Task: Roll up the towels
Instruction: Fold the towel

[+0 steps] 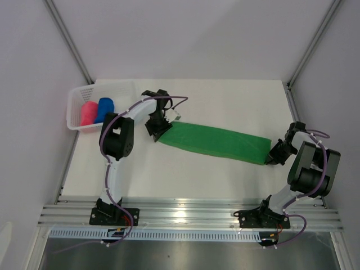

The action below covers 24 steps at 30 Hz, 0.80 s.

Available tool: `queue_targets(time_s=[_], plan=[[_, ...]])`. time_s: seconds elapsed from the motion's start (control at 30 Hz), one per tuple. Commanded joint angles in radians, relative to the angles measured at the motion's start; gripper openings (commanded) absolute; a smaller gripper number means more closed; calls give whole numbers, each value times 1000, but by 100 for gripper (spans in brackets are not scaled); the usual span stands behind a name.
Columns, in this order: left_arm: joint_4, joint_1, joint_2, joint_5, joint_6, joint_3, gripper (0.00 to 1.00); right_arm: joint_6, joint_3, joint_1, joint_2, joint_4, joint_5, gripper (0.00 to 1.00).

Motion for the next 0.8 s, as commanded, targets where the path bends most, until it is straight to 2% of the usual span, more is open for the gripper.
queue_targets(time_s=[0.0,0.23,0.37,0.47,0.57,0.6,0.7,0.77], plan=[[-41,14,-56,118,-14,-10,50,-22,-15,-40,-8,46,32,0],[-87,56,-144,250,-34,22,50,-38,11,-89,-15,47,34,0],[-43,76,-248,203,-29,7,50,-42,10,-89,-13,46,38,0],[-83,111,-254,153,-32,-4,47,-42,8,-89,-19,44,51,0],[-126,194,-273,155,-32,-83,42,-44,10,-89,-34,38,61,0],[-124,244,-303,149,-28,-173,41,-44,8,-89,-39,38,63,0],[-78,354,-354,89,-5,-304,41,-45,3,-89,-50,41,71,0],[-33,425,-378,31,0,-339,42,-45,0,-89,-48,43,71,0]])
